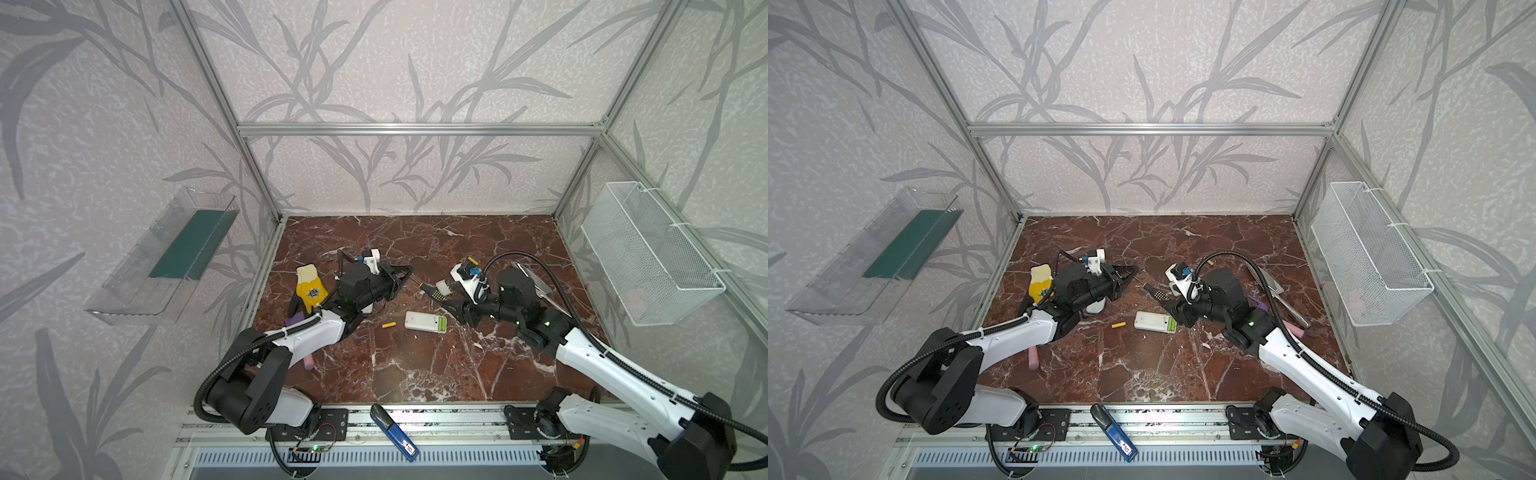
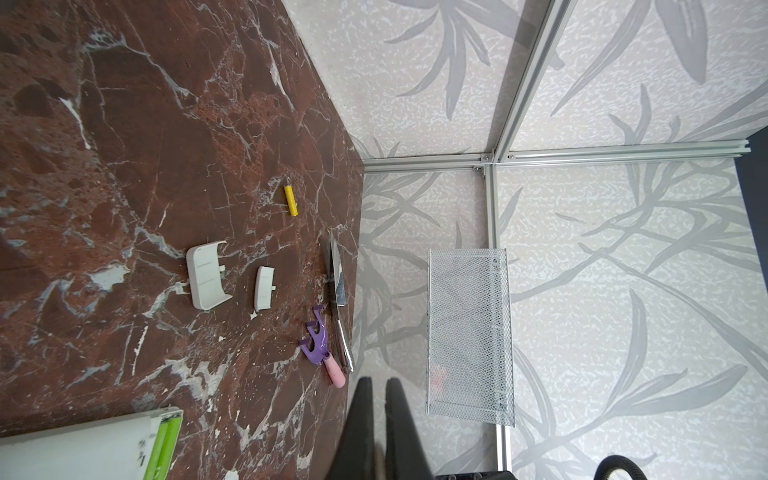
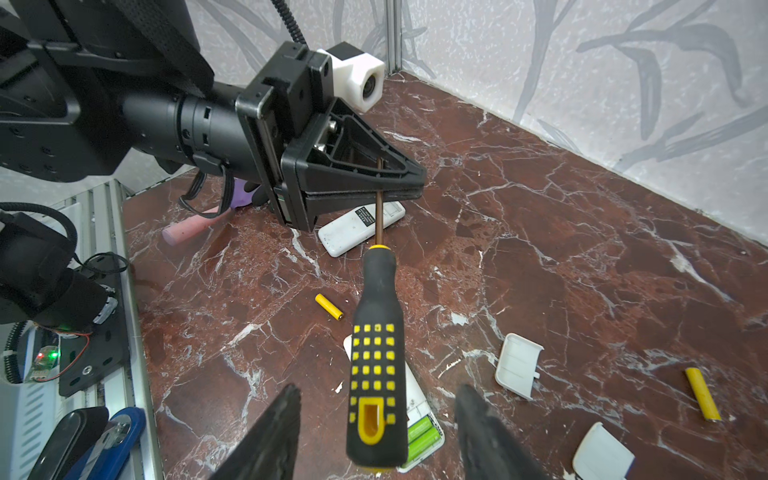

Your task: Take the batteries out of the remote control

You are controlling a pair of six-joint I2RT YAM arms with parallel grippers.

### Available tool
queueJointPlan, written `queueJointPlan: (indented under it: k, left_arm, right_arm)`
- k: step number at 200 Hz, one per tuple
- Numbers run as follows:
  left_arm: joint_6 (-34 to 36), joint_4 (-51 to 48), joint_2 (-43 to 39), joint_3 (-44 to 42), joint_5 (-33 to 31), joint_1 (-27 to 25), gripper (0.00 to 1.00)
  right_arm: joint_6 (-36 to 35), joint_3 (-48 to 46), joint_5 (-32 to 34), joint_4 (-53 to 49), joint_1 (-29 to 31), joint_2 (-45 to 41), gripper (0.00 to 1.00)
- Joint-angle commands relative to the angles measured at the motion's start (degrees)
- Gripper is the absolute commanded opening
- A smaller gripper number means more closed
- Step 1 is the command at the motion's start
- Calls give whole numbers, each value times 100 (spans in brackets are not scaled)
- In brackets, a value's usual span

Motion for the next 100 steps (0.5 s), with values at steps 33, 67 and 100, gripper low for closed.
queueJointPlan:
  k: [33, 67, 100]
  left_arm:
    - [-339, 433, -201, -23, 139, 32, 0]
    - [-352, 424, -184, -10, 167, 32, 0]
    - [-380, 505, -170, -23, 183, 30, 0]
  right_arm:
    - [119, -21, -237, 316, -34, 265, 54]
    - [149, -19, -244, 449, -34, 351, 52]
    - [169, 60, -282, 490, -34, 501, 48]
